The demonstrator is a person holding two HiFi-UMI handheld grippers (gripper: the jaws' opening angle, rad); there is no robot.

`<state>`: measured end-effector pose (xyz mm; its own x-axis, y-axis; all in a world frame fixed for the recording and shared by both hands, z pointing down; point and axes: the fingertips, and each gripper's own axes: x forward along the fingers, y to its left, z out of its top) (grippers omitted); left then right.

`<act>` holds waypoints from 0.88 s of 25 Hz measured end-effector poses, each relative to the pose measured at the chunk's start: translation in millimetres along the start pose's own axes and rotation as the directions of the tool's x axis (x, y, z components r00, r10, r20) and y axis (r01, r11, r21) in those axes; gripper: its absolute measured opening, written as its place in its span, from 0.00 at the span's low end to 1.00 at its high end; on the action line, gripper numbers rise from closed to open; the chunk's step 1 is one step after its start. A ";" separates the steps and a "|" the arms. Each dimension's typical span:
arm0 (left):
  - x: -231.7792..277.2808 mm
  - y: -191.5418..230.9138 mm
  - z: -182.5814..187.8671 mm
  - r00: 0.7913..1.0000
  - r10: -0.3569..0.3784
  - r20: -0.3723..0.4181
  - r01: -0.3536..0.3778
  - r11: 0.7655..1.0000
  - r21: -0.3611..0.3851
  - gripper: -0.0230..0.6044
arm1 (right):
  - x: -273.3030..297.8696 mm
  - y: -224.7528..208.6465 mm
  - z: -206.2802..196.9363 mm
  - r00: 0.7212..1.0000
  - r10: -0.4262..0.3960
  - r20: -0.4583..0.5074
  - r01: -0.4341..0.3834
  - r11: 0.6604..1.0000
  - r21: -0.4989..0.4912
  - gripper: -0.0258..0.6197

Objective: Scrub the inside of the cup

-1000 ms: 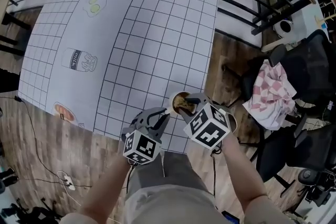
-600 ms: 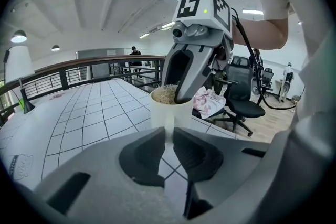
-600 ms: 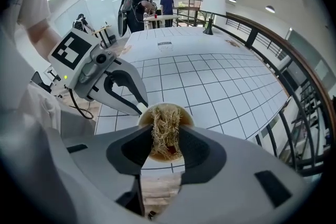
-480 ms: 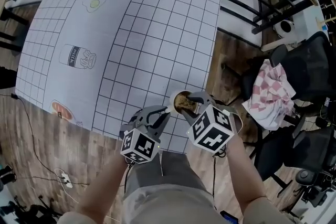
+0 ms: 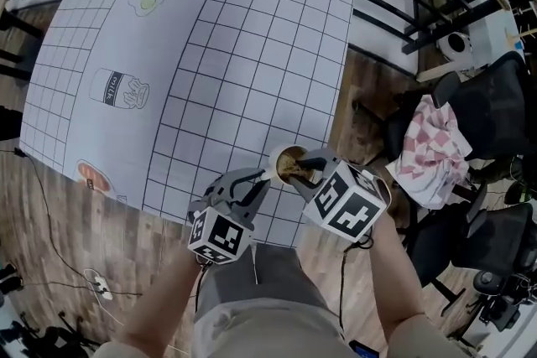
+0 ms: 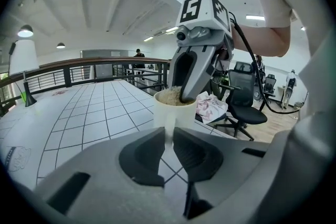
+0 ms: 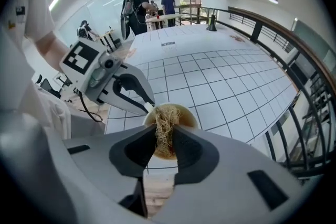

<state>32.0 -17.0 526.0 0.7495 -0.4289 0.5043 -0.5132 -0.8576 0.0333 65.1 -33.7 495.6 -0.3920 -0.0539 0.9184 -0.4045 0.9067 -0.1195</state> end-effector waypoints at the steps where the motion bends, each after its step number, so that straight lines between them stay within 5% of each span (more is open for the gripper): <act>1: 0.3 1.2 1.5 1.000 0.006 0.006 -0.006 1.000 -0.003 0.13 | -8.8 0.1 1.9 1.000 0.004 0.027 -0.005 1.000 0.011 0.18; 5: 1.6 6.8 4.8 0.999 0.020 0.028 -0.019 1.000 -0.018 0.13 | -43.5 -10.1 13.1 0.991 -0.110 0.075 0.110 0.994 0.002 0.18; 8: 1.5 3.9 4.3 0.999 0.013 0.036 -0.012 1.000 -0.016 0.13 | -38.2 -11.7 11.8 0.969 -0.248 0.009 0.247 0.962 -0.120 0.18; 11: 0.9 1.2 2.1 0.999 0.008 0.040 -0.007 1.000 -0.021 0.13 | -14.2 -8.0 6.2 0.952 -0.299 -0.063 0.279 0.933 -0.226 0.18; 16: 3.3 -4.1 1.6 0.999 0.006 0.043 -0.004 0.999 -0.039 0.14 | 12.0 -10.0 -12.3 0.972 -0.197 -0.126 0.185 0.978 -0.100 0.18; 22: 5.4 -3.7 0.8 0.999 0.001 0.043 0.002 0.998 -0.070 0.14 | -5.3 -0.8 -5.7 1.000 0.009 -0.010 -0.008 0.994 0.108 0.18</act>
<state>38.3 -16.4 528.0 0.7663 -0.4418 0.4665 -0.5397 -0.8366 0.0943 72.1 -31.7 492.9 -0.3876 -0.0415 0.9209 -0.4878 0.8569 -0.1667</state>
